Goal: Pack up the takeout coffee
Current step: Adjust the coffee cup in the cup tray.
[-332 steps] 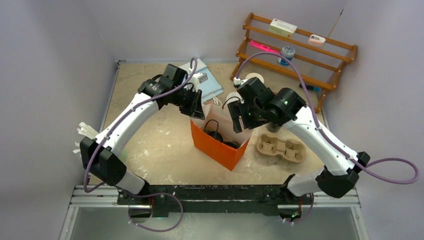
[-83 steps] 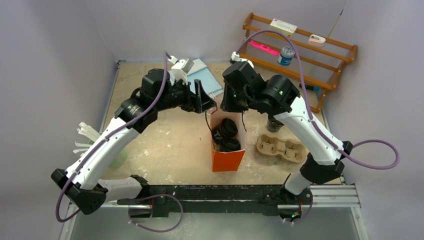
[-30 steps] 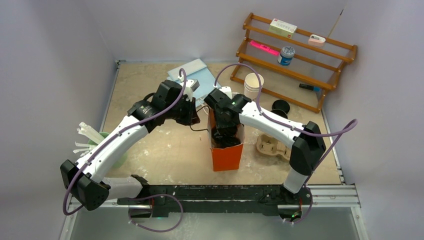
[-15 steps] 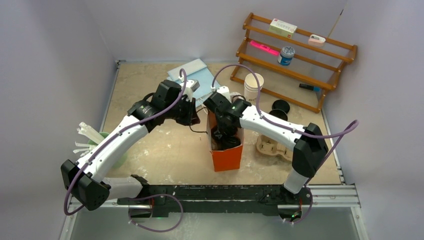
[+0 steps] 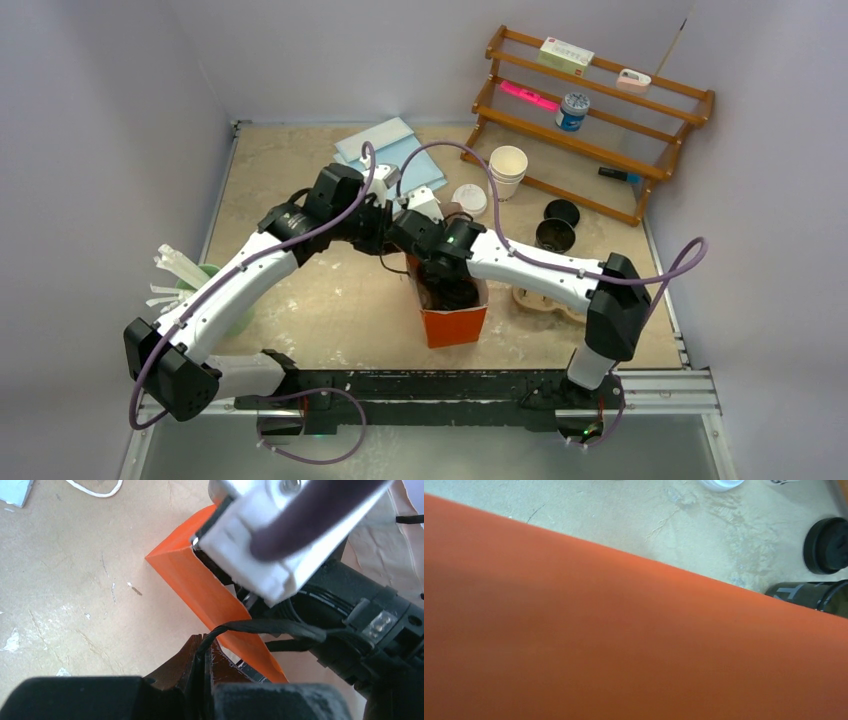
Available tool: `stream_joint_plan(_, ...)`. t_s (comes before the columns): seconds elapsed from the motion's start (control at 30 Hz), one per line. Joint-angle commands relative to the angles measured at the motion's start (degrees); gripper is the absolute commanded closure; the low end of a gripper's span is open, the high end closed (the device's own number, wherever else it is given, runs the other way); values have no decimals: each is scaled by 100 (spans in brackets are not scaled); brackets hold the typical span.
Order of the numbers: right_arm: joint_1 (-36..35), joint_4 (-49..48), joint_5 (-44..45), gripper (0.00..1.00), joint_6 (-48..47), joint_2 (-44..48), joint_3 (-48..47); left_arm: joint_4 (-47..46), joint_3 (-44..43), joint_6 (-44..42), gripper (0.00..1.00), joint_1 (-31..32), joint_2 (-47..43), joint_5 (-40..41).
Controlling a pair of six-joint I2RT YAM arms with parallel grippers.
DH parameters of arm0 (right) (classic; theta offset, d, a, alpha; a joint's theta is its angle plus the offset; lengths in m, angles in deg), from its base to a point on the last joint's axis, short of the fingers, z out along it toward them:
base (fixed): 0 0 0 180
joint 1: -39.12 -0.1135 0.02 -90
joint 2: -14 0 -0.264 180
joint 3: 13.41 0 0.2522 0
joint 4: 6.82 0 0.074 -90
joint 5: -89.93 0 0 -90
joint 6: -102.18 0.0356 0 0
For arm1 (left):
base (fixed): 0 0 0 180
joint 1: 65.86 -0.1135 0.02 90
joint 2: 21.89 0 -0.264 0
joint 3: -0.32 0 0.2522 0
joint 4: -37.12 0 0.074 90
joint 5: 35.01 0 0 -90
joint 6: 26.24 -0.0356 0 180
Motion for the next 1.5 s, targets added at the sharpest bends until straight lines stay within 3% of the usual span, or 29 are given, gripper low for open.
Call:
stream_joint_plan(0.0, -186, 105, 883, 95, -342, 261, 142, -249, 41, -148, 100, -55, 9, -150)
stream_joint_plan(0.33, -342, -709, 1488, 97, -1081, 461, 686, -273, -10, -190, 100, -110, 81, -256)
stream_joint_plan(0.63, -353, -1704, 801, 94, -1434, 1151, 2029, -777, -53, -57, 100, -172, 362, -912)
stream_joint_plan(0.8, -347, -1856, 499, 94, -1717, 1279, 2039, -683, -308, -92, 84, -237, 604, -1061)
stream_joint_plan(1.3, -201, -2383, 175, 94, -2386, 1496, 2135, -688, -839, -187, 91, -501, 1184, -1675)
stream_joint_plan(1.47, 66, -3208, -23, 92, -3307, 1881, 2568, -713, -1019, -263, 92, -507, 1317, -1843)
